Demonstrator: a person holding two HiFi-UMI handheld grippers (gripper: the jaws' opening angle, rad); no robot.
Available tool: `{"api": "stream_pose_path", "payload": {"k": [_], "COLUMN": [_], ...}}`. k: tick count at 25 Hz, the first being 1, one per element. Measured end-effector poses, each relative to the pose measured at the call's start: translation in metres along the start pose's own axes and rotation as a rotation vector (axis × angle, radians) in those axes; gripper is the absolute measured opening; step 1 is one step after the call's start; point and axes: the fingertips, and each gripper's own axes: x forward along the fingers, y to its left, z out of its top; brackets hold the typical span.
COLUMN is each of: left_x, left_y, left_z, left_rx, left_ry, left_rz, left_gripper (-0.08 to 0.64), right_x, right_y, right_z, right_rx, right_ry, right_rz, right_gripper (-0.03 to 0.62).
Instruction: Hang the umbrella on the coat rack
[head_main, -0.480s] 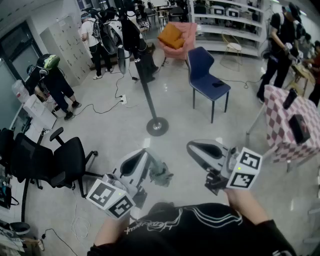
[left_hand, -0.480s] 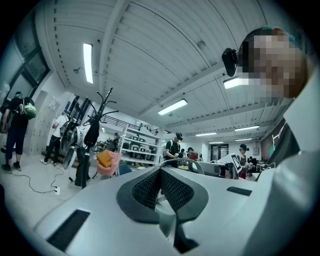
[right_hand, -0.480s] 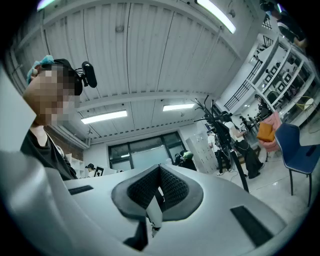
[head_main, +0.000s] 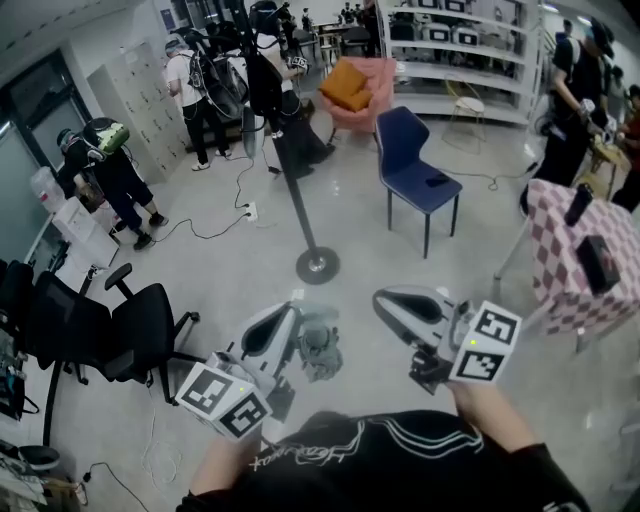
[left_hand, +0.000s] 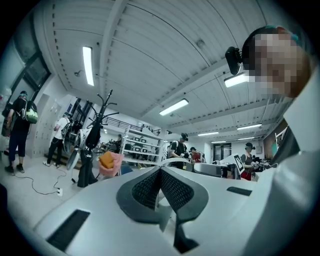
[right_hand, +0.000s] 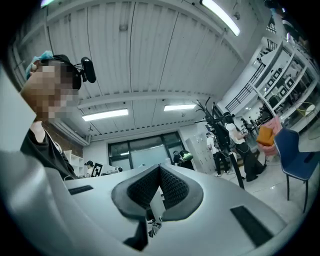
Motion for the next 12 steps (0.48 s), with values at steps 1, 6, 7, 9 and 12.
{"api": "stream_pose_path", "payload": {"k": [1, 6, 7, 9, 12], "left_x": [0.000, 0.002, 0.003, 0.005, 0.009], "left_y": [-0.001, 0.000, 0.000, -0.001, -0.004], "left_z": [0.000, 0.002, 0.003, 0.003, 0.002], "left_rx": [0.001, -0.007, -0.009, -0.010, -0.009], "left_ry": [0.000, -0.003, -0.004, -0.006, -0.008], "left_rz": [0.001, 0.010, 0.010, 0.007, -0.005], "left_gripper": [-0.003, -0.003, -0.003, -0.003, -0.003], "right_x": [-0.001, -0.003, -0.003, -0.006, -0.009], "right_y": [-0.001, -0.002, -0.003, -0.005, -0.011], "right_z": [-0.001, -0.001, -0.001, -0.002, -0.002], "right_rx": [-0.006, -0.012, -0.008, -0.005, 0.001], "right_ry": [0.006, 0.013, 0.016, 0.020, 0.014], "right_rz": [-0.008, -0.020, -0.021, -0.026, -0.041], "right_gripper": [0.012, 0.012, 0.012, 0.012, 0.012]}}
